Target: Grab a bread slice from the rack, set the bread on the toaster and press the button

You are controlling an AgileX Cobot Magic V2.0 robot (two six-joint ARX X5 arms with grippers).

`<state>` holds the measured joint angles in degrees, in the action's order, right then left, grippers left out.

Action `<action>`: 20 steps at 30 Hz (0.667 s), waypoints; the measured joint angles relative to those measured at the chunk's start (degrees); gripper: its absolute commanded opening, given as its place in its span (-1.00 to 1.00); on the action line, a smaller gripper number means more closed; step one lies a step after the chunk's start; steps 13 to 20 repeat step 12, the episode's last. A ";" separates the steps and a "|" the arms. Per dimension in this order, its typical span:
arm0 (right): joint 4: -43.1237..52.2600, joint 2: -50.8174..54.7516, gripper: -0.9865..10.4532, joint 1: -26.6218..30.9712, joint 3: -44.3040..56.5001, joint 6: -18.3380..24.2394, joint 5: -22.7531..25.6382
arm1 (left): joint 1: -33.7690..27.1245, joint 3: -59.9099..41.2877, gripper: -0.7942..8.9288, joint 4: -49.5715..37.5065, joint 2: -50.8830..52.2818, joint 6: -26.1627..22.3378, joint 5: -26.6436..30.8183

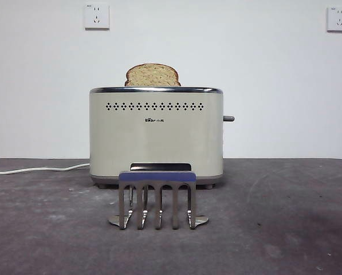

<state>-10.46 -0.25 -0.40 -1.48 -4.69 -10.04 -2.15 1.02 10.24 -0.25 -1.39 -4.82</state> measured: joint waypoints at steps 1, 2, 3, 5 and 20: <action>0.00 0.02 -0.83 0.00 0.00 -0.07 0.00 | 0.00 0.00 -0.84 0.00 0.00 0.02 0.00; 0.00 0.02 -0.83 0.00 0.00 -0.09 0.02 | 0.00 0.00 -0.85 0.00 0.00 0.02 0.00; 0.00 0.02 -0.83 0.00 0.00 -0.13 0.00 | 0.00 0.00 -0.84 0.00 0.00 0.02 0.00; 0.00 0.02 -0.83 0.00 0.00 -0.81 -0.02 | 0.00 0.00 -0.84 0.00 0.00 0.02 0.00; 0.00 0.02 -0.83 0.00 0.00 -2.05 0.00 | 0.00 0.00 -0.85 0.00 0.00 0.02 0.00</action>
